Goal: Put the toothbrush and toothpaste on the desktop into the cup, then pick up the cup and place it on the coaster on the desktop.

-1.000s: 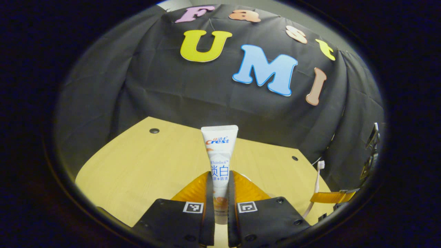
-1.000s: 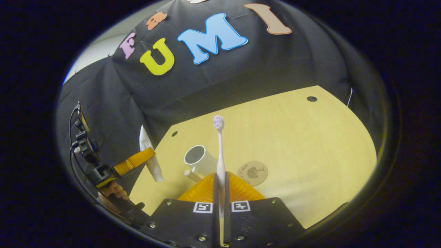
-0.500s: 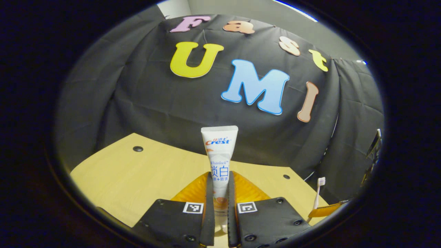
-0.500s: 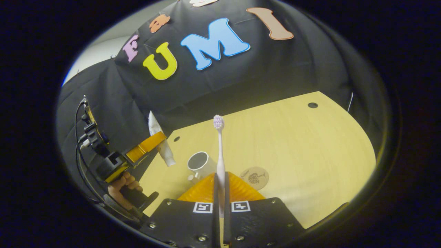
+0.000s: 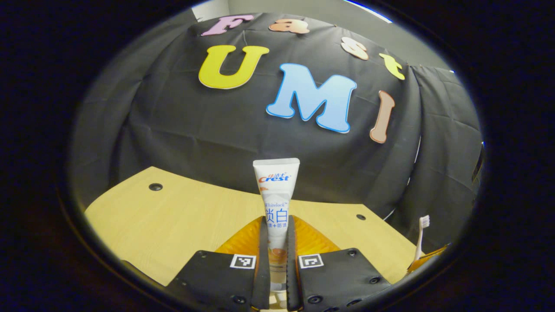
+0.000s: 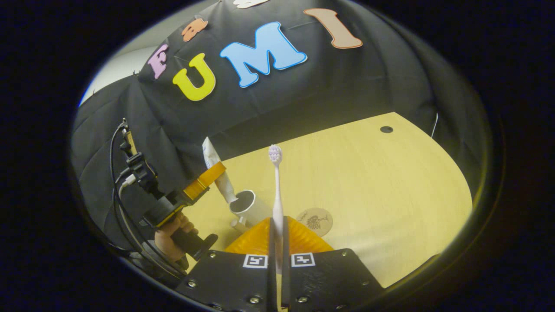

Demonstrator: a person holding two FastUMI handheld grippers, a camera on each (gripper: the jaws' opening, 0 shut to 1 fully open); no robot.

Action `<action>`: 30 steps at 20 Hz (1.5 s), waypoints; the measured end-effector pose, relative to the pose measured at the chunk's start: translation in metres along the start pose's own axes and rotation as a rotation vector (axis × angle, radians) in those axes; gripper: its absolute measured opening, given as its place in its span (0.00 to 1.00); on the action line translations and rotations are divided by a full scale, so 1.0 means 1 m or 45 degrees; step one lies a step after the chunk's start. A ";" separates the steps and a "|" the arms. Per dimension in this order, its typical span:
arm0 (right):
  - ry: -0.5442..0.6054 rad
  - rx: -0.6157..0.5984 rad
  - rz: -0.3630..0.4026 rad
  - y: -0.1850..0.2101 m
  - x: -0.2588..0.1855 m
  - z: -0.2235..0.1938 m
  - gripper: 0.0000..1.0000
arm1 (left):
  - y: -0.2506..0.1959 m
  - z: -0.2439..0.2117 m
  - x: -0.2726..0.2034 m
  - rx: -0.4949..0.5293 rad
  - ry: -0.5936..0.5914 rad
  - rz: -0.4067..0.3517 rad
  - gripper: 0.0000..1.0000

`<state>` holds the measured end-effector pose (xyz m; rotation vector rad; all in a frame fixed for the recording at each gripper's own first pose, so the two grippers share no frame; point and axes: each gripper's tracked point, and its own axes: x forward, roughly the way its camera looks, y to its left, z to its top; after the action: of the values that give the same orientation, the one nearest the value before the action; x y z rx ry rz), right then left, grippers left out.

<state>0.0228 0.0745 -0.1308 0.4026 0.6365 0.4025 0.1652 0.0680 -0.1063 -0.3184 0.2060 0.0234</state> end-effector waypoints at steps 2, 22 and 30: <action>0.013 0.006 -0.002 0.002 0.001 -0.002 0.05 | 0.002 -0.023 0.009 0.035 0.049 -0.003 0.22; 0.076 0.027 0.081 0.020 0.009 -0.005 0.05 | -0.006 -0.092 -0.003 0.236 0.338 0.013 0.48; 0.004 -0.018 0.126 0.034 0.024 0.019 0.05 | -0.016 -0.090 -0.033 0.214 0.352 -0.016 0.92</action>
<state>0.0445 0.1108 -0.1128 0.4209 0.6178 0.5015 0.1157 0.0255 -0.1779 -0.1543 0.4773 -0.0507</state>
